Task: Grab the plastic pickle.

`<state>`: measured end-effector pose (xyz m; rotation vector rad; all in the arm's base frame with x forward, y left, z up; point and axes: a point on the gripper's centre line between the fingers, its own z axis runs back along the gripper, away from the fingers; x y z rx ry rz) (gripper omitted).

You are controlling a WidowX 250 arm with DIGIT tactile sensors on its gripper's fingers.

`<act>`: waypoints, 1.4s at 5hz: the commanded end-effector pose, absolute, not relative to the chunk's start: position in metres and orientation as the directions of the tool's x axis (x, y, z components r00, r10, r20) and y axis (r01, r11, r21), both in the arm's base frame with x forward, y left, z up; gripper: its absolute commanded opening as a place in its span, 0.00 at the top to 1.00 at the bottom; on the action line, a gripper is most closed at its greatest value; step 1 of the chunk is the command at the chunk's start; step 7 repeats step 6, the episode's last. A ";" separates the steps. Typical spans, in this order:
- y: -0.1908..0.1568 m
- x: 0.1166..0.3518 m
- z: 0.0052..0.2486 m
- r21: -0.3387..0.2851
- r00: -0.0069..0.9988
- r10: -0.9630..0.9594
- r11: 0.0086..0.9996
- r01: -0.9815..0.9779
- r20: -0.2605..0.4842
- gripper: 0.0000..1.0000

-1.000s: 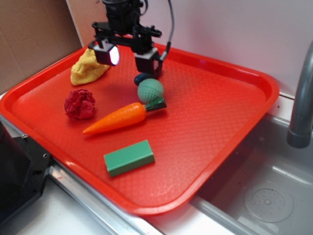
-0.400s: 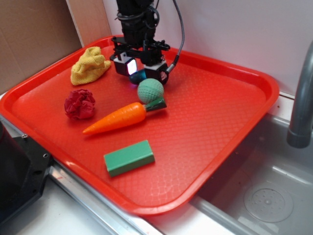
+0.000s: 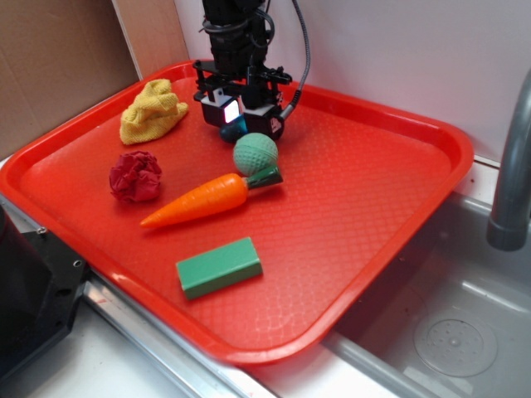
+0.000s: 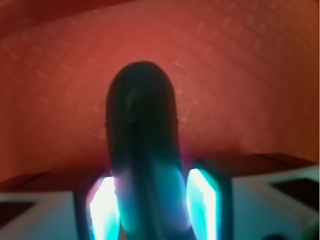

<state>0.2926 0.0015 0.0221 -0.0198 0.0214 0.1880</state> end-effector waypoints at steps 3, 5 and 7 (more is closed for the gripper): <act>-0.004 0.214 0.185 -0.011 0.958 0.281 0.960 -0.281 0.061 1.00; -0.022 0.176 0.199 0.004 0.966 0.230 0.973 -0.232 0.118 1.00; -0.013 0.185 0.197 -0.008 0.985 0.173 0.985 -0.173 0.008 0.04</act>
